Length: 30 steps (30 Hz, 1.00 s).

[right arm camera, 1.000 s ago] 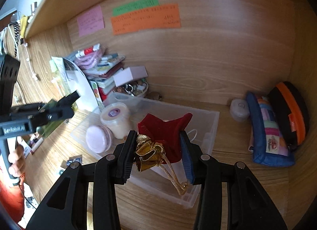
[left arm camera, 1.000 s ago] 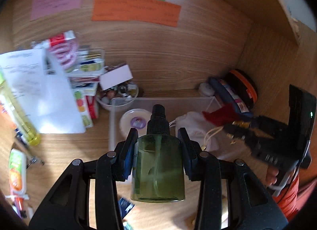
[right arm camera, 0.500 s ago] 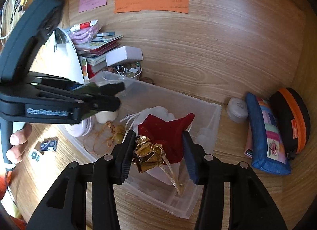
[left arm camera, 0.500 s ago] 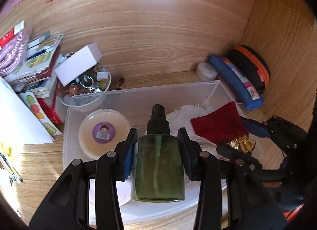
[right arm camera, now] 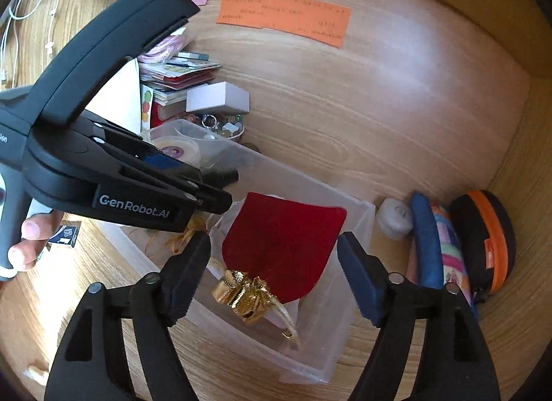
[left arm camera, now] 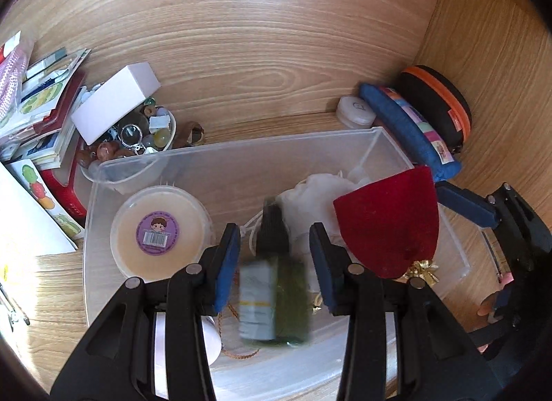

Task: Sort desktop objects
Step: 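Lower the green bottle into the bin with the left gripper while the right lowers the red pouch, then open both grippers and withdraw them from the bin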

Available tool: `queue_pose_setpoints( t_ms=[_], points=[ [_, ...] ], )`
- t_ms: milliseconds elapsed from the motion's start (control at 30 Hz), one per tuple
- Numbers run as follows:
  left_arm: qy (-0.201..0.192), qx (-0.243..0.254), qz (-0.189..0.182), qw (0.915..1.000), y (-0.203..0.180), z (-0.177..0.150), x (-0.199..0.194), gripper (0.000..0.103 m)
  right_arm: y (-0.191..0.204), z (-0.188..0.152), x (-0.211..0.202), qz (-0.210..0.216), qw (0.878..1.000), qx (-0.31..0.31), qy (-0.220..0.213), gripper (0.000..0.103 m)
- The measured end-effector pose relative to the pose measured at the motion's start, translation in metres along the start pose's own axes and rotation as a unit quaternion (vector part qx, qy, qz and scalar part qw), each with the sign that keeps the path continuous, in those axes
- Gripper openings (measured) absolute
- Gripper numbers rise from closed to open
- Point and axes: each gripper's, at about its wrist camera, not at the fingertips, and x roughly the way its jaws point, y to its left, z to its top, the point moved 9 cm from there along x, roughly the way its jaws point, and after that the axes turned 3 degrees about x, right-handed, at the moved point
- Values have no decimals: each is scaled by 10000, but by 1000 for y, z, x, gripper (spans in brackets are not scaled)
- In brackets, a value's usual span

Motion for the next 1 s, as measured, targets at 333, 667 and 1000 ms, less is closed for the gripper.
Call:
queue_pose_setpoints(
  t_ms=[333,667,1000],
  points=[
    [-204,-55,-136,9997,-9,2,-14,68,1,0,0,-47,10000,69,-45,86],
    [-447,-286,-192,9984,1,7,-41,79,-2,7,-13,-32,9993,225,-302,94],
    [-946,-107,476,9943,13,-11,-107,92,5,14,-45,-278,9986,210,-393,94]
  ],
)
